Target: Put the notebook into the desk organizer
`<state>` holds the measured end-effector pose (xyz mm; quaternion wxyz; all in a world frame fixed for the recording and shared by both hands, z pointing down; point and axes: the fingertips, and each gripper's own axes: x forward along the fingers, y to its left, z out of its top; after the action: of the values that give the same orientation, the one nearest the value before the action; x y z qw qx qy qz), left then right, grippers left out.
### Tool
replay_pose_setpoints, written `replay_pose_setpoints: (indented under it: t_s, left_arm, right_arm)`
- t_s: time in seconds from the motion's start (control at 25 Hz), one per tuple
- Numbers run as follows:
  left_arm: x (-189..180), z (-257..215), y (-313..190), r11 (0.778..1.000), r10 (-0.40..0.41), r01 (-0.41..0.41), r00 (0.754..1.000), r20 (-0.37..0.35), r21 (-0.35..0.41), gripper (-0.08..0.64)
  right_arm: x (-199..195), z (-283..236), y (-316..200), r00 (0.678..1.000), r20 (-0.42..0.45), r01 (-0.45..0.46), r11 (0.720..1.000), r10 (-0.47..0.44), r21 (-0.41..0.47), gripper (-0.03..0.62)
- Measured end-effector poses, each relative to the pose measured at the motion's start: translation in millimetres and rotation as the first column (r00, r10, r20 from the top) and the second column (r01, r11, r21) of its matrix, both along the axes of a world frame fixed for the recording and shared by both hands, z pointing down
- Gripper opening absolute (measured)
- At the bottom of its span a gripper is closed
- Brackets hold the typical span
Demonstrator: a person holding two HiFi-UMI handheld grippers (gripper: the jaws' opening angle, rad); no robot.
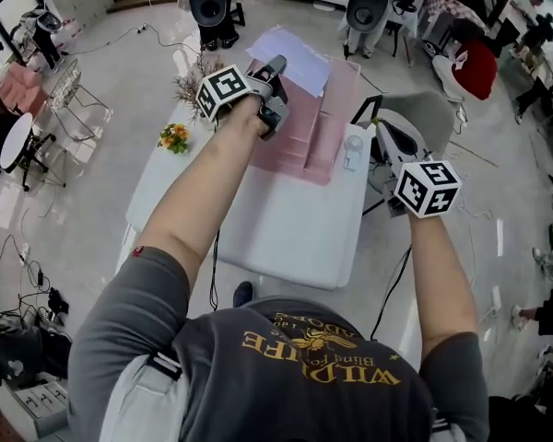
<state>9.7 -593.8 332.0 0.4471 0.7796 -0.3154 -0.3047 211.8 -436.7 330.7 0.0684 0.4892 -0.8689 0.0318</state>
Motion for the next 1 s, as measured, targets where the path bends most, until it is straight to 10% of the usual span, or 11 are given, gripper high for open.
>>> replay_pose_setpoints:
  t_s: [0.6,0.84,1.0]
  left_arm:
    - [-33,115,-2,0.936,-0.044,0.135,0.961,0.273,-0.324,0.035]
    - [-34,141,6,0.926,0.048,0.175,0.823,0.565,-0.334,0.151]
    - [-29,154,13,0.939,0.114,0.171,0.665,0.738,-0.299,0.262]
  right_arm:
    - [-8,27,-3,1.0,0.015,0.007,0.999,-0.007,-0.043,0.0]
    - [-16,32,-1,1.0,0.009,0.018,0.999,-0.017,-0.047,-0.001]
    - [-14,35,-1,1.0,0.007,0.014,0.999,-0.014,-0.05,0.0]
